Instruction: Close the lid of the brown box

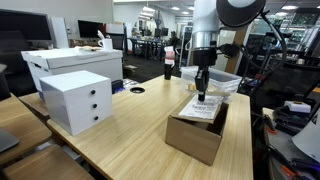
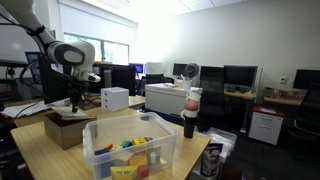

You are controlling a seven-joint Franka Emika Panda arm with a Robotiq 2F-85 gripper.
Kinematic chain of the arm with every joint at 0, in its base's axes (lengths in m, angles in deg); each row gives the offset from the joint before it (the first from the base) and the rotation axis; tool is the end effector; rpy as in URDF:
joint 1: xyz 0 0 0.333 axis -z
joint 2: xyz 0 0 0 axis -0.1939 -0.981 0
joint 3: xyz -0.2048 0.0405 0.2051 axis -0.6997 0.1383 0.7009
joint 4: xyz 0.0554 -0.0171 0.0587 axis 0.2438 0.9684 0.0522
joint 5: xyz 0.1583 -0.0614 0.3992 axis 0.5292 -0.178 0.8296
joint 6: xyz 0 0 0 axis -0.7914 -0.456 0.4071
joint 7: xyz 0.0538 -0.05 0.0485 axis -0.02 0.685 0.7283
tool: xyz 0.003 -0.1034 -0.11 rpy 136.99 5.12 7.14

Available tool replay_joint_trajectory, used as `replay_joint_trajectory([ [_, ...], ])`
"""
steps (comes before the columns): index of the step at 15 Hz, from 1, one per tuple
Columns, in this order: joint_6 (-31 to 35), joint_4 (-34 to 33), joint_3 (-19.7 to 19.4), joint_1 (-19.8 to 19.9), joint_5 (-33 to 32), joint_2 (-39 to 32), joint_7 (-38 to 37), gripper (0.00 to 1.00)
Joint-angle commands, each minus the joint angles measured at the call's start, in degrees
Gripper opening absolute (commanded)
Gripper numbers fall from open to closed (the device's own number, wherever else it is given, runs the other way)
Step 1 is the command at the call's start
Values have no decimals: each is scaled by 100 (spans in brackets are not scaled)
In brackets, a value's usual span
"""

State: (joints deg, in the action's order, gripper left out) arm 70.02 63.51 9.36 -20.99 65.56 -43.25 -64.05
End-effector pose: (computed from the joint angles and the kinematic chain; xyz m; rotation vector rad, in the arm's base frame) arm 0.4519 0.1332 0.1908 -2.9971 -0.0582 0.2595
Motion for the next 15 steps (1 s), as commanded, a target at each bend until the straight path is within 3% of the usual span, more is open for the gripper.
replay_joint_trajectory([
  [1,91,312,73,72,159,332,213,1],
  [10,138,608,82,44,266,429,196,1],
  [15,749,911,80,58,278,401,104,1],
])
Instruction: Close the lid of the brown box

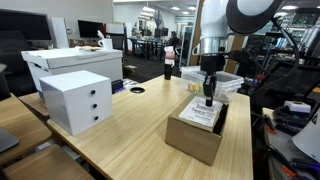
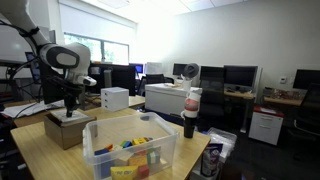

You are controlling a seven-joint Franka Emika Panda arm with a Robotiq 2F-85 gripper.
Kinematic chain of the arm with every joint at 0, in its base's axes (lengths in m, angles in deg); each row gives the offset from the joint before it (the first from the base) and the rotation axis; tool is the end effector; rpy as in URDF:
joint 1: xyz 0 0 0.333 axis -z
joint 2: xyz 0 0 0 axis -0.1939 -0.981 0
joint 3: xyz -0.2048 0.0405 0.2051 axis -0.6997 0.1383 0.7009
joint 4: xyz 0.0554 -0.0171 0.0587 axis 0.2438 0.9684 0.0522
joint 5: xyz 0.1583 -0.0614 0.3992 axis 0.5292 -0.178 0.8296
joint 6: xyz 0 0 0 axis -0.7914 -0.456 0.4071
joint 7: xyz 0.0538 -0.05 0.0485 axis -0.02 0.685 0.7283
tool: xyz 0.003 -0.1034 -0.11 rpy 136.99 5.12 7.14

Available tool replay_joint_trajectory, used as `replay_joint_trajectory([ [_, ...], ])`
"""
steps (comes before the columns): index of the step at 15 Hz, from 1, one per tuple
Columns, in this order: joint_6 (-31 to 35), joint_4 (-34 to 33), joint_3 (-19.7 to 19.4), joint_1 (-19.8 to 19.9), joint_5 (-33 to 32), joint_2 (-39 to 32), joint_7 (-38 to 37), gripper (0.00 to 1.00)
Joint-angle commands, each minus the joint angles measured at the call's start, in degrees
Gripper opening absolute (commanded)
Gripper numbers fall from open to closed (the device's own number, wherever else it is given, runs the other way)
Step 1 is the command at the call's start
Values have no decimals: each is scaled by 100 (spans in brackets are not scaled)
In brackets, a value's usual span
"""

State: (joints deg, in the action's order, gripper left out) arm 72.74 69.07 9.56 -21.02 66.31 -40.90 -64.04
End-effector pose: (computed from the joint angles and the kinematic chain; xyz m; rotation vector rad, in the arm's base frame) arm 0.4233 0.1253 0.1744 -3.0024 -0.0365 0.2714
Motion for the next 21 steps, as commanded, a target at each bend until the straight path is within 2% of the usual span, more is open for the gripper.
replay_joint_trajectory([
  [1,729,425,67,52,213,140,120,1],
  [5,1295,497,86,13,291,-25,185,1],
  [10,1492,472,85,9,361,-43,202,1],
  [12,1370,365,81,42,211,-38,80,1],
  [16,945,130,115,142,-572,76,-352,1],
  [21,332,-155,78,260,-1392,287,-522,1],
])
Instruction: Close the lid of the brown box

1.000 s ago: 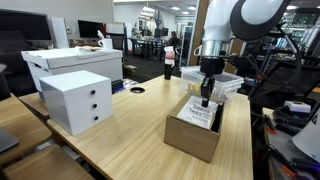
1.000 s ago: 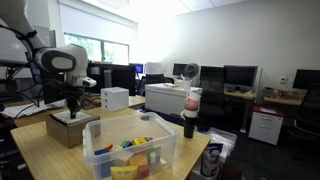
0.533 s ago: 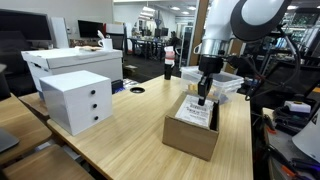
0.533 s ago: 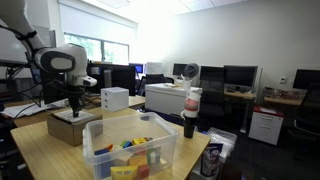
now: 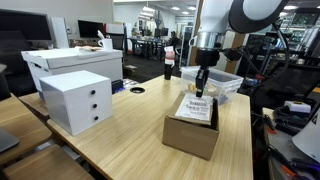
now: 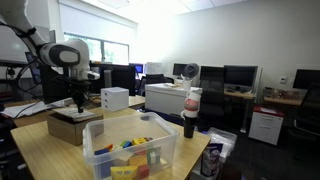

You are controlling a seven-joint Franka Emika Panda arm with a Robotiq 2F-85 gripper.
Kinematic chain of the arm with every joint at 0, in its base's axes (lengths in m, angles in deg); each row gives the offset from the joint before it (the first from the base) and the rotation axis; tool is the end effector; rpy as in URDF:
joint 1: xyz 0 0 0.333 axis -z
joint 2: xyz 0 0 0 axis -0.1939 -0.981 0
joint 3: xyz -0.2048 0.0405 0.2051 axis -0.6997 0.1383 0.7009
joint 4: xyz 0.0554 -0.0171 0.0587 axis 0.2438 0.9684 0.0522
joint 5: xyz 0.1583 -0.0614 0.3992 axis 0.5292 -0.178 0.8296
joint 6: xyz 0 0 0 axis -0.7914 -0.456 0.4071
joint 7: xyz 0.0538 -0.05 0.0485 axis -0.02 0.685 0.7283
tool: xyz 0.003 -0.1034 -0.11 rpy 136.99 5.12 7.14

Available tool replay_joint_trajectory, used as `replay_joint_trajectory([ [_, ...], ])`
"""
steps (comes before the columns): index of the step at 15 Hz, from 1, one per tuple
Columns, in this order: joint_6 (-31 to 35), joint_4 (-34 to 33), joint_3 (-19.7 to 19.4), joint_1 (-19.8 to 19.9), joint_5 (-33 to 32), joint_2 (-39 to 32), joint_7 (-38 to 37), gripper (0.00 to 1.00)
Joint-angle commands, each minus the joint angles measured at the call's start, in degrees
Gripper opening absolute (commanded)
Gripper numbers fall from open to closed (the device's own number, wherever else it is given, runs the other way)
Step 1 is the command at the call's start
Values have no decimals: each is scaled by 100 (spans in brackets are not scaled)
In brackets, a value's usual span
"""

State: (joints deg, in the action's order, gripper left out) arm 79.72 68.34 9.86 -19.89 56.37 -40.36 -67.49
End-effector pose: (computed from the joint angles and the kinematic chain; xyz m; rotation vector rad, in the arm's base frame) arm 0.4519 0.1162 0.1921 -3.1061 -0.1242 0.0336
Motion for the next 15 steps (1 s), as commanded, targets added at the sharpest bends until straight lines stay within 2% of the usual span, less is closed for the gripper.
replay_joint_trajectory([
  [1,-401,-119,47,161,-426,240,-175,1],
  [6,-679,-375,83,190,-542,303,-284,2],
  [7,-695,-424,90,180,-554,333,-276,27],
  [9,-763,-551,121,181,-682,400,-332,28],
  [13,-1232,-854,128,196,-845,623,-344,49],
  [15,-1676,-1034,118,216,-890,745,-316,59],
])
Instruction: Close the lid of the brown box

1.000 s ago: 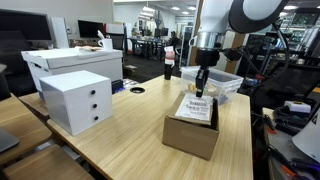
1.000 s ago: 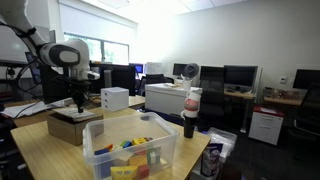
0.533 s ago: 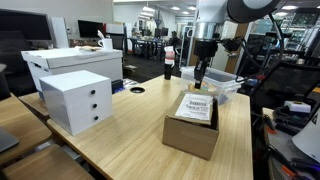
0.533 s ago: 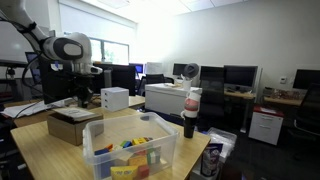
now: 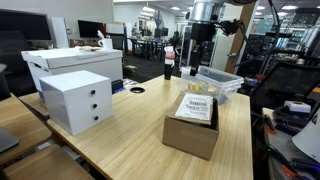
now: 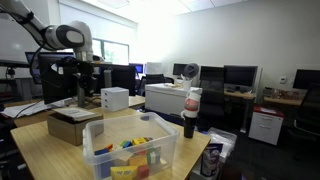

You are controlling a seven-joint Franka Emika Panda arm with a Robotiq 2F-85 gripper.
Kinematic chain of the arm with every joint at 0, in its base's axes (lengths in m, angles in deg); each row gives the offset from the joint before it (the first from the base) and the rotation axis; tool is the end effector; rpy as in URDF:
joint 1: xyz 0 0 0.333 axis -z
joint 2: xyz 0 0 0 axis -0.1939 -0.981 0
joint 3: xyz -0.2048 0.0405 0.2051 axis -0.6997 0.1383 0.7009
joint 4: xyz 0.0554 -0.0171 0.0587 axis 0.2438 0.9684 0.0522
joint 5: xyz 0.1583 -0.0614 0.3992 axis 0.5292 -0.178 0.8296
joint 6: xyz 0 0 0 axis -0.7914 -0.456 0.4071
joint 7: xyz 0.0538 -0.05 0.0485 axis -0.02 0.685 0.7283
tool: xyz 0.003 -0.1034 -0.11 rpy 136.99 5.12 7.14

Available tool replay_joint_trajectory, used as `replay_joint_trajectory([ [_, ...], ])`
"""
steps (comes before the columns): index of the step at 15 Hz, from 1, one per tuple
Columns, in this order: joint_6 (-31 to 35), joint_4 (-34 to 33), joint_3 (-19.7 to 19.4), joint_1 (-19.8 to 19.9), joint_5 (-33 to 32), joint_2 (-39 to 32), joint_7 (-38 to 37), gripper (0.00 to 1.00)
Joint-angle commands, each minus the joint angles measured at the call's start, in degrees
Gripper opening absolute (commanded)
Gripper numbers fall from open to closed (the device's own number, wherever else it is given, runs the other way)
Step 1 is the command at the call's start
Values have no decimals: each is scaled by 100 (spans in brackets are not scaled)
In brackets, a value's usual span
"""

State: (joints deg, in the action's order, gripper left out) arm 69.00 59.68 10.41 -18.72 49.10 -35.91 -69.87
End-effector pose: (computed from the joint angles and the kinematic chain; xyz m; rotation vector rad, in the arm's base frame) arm 0.4929 0.1158 0.2802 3.0826 0.1837 0.0561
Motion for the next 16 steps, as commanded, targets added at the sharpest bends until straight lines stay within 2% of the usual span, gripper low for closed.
replay_joint_trajectory([
  [1,-776,-243,62,114,-170,350,-128,65],
  [7,-1290,-460,20,125,17,666,50,98],
  [13,-1315,-507,-43,113,213,875,135,100],
  [16,-1209,-523,18,131,82,776,13,100],
])
